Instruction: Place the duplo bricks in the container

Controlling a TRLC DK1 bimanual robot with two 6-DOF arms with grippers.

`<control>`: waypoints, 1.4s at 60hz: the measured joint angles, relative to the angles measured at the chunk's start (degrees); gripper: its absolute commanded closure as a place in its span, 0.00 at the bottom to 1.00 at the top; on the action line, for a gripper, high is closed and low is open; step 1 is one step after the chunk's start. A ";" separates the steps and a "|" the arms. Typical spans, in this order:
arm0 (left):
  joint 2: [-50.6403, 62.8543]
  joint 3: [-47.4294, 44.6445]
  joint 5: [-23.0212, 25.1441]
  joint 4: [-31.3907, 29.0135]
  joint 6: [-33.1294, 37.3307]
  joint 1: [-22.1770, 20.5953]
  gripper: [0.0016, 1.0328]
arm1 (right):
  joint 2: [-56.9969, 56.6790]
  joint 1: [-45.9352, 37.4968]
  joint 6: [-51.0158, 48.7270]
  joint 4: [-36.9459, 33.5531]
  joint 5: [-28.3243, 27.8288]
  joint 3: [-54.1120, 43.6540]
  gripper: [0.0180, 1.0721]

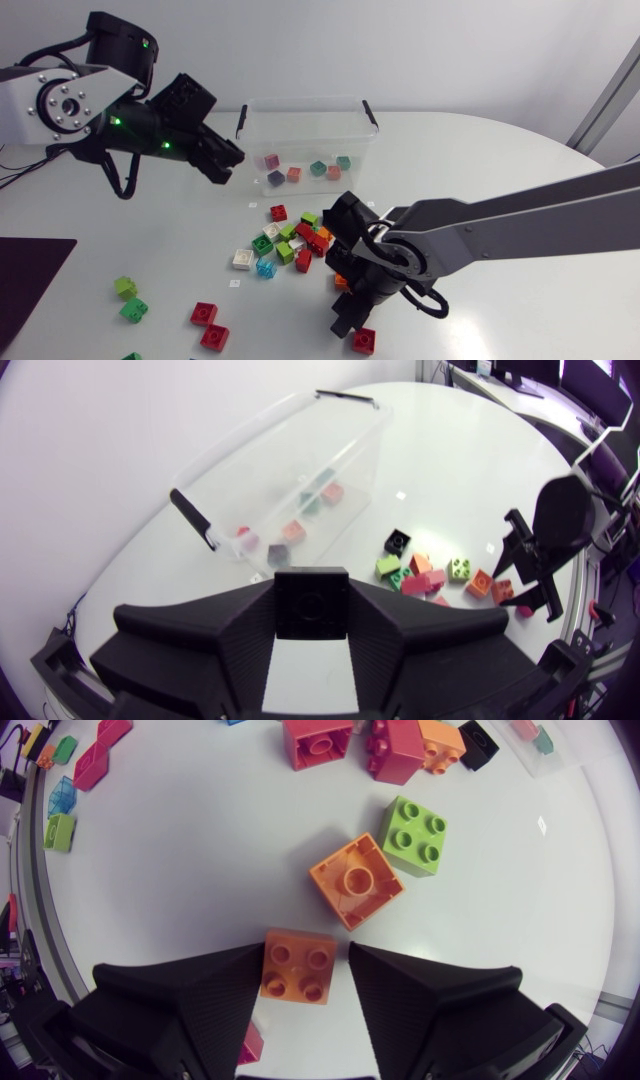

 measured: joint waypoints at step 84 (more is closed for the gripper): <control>21.86 21.16 -6.34 9.38 -10.16 -0.33 0.05 | -10.10 -16.96 -5.60 -5.81 -4.74 25.68 0.70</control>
